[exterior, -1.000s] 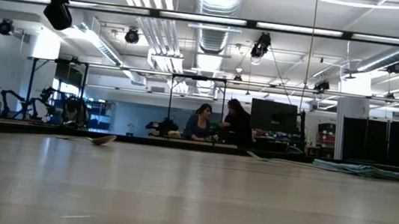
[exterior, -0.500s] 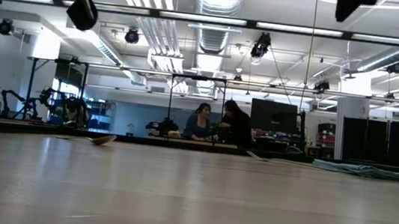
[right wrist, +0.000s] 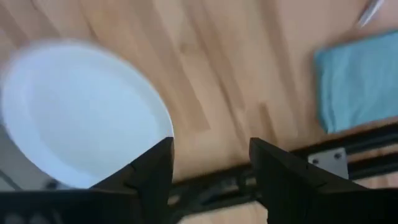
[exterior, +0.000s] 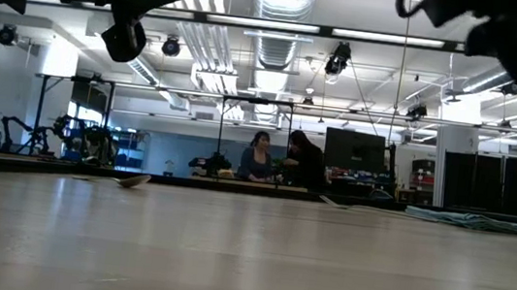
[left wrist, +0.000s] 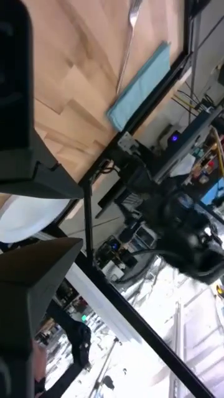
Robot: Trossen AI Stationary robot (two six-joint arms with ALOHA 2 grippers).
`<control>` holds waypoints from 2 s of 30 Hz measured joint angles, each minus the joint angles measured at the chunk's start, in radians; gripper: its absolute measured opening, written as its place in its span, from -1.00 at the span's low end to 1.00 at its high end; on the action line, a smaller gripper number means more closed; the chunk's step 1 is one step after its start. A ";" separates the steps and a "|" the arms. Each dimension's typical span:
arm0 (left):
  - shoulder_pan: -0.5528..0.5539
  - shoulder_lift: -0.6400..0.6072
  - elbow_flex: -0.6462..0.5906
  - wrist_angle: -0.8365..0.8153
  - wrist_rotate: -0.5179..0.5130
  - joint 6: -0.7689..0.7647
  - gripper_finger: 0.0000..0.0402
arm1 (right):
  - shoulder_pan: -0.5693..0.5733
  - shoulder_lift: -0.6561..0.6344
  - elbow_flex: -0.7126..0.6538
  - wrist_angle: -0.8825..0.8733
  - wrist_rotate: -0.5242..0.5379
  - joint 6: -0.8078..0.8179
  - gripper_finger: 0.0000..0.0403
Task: Set table place
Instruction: Move the white plate to the center of the table
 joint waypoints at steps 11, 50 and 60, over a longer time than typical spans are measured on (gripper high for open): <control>0.000 0.005 -0.001 -0.005 0.001 0.028 -0.50 | 0.290 0.001 -0.301 0.413 -0.023 0.266 0.02; 0.000 0.089 -0.050 -0.007 0.008 0.023 -0.50 | 0.425 0.005 -0.641 0.801 -0.026 0.471 0.02; 0.000 0.113 -0.051 -0.005 0.007 0.023 -0.50 | 0.425 0.005 -0.654 0.819 -0.020 0.514 -0.09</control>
